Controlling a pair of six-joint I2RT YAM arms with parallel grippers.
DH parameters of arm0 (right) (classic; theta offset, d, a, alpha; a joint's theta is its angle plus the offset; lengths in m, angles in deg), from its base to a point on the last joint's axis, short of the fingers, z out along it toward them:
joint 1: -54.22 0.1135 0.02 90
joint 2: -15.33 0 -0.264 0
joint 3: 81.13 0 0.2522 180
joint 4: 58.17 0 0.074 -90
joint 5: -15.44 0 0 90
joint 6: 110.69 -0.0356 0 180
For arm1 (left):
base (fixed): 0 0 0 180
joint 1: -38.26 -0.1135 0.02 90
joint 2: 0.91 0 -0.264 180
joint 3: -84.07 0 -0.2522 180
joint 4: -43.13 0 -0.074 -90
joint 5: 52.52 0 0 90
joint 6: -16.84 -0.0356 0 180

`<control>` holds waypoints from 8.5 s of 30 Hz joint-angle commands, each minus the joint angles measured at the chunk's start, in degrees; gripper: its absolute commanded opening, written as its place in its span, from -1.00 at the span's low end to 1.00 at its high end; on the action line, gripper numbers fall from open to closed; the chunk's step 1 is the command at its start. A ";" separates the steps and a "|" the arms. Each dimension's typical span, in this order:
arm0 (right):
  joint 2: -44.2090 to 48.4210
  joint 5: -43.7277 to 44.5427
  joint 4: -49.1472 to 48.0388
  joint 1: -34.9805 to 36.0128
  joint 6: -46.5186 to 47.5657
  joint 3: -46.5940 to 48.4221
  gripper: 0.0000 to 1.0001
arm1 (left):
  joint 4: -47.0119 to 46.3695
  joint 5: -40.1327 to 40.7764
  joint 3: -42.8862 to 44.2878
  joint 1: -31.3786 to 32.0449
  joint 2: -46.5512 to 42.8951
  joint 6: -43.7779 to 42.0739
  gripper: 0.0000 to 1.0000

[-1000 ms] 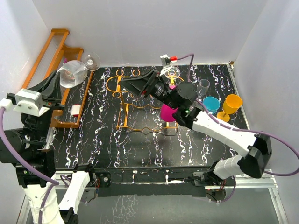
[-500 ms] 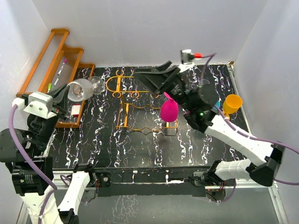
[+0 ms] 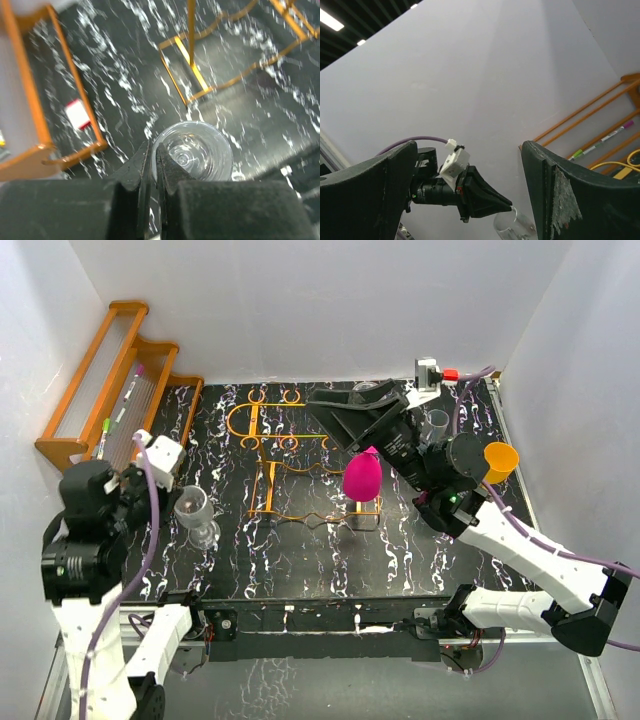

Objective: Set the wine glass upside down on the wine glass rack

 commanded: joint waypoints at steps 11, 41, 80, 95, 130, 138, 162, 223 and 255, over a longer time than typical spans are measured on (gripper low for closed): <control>4.03 3.56 1.20 0.06 2.93 -3.41 0.78 | 10.13 -2.39 -7.68 -0.36 8.89 -7.13 -1.00; 5.87 0.95 4.94 0.05 12.42 -11.09 0.86 | -20.85 0.17 -30.20 -0.27 -3.90 1.00 -1.00; 4.36 2.08 5.39 0.00 12.03 -11.67 0.92 | -0.69 1.46 -24.80 -0.38 7.30 -11.72 -0.83; 5.09 2.26 5.57 0.06 11.83 -11.89 0.92 | 0.88 1.91 -27.34 -0.38 8.23 -12.71 -0.77; 6.12 2.43 10.43 0.05 9.65 -4.96 0.95 | -25.40 9.72 12.83 -0.37 0.12 -7.45 -1.00; -8.23 -13.38 -4.53 0.04 -10.30 5.28 0.89 | -71.18 6.17 -6.02 -0.42 -9.10 -2.81 -1.00; -26.57 3.91 -34.00 8.50 -16.83 14.80 0.12 | -111.26 0.57 -34.46 1.43 -16.66 28.45 -1.00; -33.26 6.65 -40.22 8.50 -23.85 13.09 -0.32 | -113.75 -6.99 -39.93 1.86 -12.91 26.59 -1.00; -20.58 14.17 -34.20 5.91 -3.44 8.68 -0.84 | -84.87 -14.43 -32.36 1.92 -12.79 35.96 0.86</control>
